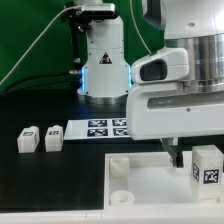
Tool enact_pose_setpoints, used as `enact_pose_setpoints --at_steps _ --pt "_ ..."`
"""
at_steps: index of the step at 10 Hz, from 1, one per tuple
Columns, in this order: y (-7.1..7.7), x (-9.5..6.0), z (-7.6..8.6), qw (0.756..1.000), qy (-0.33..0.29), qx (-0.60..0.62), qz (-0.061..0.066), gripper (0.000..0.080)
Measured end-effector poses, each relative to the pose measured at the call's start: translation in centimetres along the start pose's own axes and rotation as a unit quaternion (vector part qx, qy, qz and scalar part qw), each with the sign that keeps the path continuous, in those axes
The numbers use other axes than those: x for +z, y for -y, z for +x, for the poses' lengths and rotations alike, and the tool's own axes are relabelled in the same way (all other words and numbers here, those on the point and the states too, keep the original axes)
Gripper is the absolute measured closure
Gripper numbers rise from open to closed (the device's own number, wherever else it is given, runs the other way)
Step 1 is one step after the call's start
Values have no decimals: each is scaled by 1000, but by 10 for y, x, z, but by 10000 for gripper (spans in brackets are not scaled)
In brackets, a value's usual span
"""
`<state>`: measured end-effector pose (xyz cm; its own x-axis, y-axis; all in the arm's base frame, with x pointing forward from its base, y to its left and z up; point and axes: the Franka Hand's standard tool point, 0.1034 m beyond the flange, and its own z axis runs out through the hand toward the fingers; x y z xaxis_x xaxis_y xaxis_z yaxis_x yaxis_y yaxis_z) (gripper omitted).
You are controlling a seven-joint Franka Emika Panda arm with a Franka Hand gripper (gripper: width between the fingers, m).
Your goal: Assemble one leg
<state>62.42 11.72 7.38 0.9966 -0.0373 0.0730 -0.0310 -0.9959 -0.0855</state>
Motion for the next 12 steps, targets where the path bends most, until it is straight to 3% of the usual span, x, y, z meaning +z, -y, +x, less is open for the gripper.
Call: enact_pose_setpoints --at_steps 2,5,8,10,12 --pt "0 1 0 999 -2 -45 -5 150" --pt "-1 1 0 1000 -2 1 -4 507" --pt "-2 1 1 985 -4 173 -2 506" --pt "-4 2 1 933 -9 361 2 506" --pt "-4 3 0 846 -1 534 12 506"
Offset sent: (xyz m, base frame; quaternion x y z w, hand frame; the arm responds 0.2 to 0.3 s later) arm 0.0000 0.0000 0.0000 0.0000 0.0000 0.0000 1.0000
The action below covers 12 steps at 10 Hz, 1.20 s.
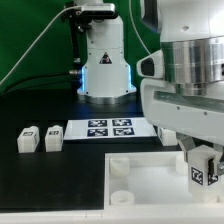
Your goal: Assemble one leg
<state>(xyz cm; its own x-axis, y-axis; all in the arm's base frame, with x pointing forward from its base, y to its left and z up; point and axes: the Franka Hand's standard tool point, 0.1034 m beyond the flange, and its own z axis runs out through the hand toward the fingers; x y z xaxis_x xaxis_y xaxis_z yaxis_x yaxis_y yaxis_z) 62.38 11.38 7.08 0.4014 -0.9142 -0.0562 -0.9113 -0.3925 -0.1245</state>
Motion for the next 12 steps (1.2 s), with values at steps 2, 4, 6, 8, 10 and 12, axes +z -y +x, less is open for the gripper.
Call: enact_pose_setpoints --at_steps 2,4,6,8,10,12 --pt "0 2 -7 989 13 148 4 506" --pt "2 2 -9 967 19 254 5 506" --pt "2 2 -10 968 19 251 5 444" --pt "2 2 -10 980 17 197 6 277" --pt "0 1 -12 999 19 37 -2 157" --pt "2 -3 -16 996 12 -89 -3 152"
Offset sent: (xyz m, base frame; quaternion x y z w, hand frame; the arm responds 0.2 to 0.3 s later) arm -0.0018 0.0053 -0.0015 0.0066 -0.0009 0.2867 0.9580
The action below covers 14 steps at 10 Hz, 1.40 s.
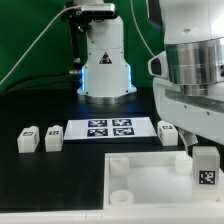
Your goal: Assemble one leg
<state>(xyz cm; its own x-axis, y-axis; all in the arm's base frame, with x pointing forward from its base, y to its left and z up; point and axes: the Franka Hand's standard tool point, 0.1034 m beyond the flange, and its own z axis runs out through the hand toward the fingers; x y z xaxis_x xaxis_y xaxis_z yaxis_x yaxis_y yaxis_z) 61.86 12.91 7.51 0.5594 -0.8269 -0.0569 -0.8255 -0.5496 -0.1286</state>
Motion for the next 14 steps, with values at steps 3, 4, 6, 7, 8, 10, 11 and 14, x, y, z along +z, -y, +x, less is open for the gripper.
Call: enact_pose_setpoints --at_steps 3,4,6,7,8,10,11,14 --pt "-3 1 6 984 -4 -177 -9 151" --pt "-5 1 13 961 -10 -275 -22 151" --pt "-3 -2 16 917 -17 -398 -31 151" --pt "-3 -2 17 899 -17 -437 -32 151" --pt "-2 -2 16 910 -17 -413 -31 151" --pt "-2 -2 16 922 -18 -385 -30 408" --pt "-2 -2 16 942 -19 -335 -28 408" --pt "-3 -1 18 988 -20 -150 -22 509"
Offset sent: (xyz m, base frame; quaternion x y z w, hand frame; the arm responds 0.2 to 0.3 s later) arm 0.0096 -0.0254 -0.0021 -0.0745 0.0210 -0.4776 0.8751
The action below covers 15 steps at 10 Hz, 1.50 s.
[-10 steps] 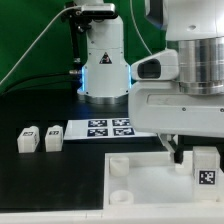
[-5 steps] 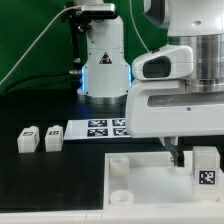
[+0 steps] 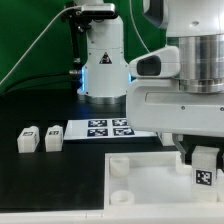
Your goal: Assemble one leg
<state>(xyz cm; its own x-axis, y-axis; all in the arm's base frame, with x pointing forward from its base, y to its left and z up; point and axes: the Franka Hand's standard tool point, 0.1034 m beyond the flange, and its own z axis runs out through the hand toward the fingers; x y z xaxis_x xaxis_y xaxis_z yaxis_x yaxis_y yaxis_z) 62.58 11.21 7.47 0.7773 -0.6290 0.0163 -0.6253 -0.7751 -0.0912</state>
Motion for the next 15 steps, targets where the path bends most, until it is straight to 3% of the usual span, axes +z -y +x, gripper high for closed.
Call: enact_pose_setpoints --at_steps 2,4,7,8,9,10,11,13,15 --pt "0 1 -2 980 -4 201 -4 509" --pt "-1 0 -2 925 6 379 -2 509" --pt "-2 0 -2 858 14 514 0 508" --pt "-2 1 -2 860 14 510 0 508" --pt "-2 1 -2 869 14 495 0 323" --pt "-2 1 -3 882 14 471 1 323" --pt "1 2 -7 897 14 442 2 204" --pt "5 2 -10 953 11 303 2 161" --pt "4 2 -8 976 10 218 2 152"
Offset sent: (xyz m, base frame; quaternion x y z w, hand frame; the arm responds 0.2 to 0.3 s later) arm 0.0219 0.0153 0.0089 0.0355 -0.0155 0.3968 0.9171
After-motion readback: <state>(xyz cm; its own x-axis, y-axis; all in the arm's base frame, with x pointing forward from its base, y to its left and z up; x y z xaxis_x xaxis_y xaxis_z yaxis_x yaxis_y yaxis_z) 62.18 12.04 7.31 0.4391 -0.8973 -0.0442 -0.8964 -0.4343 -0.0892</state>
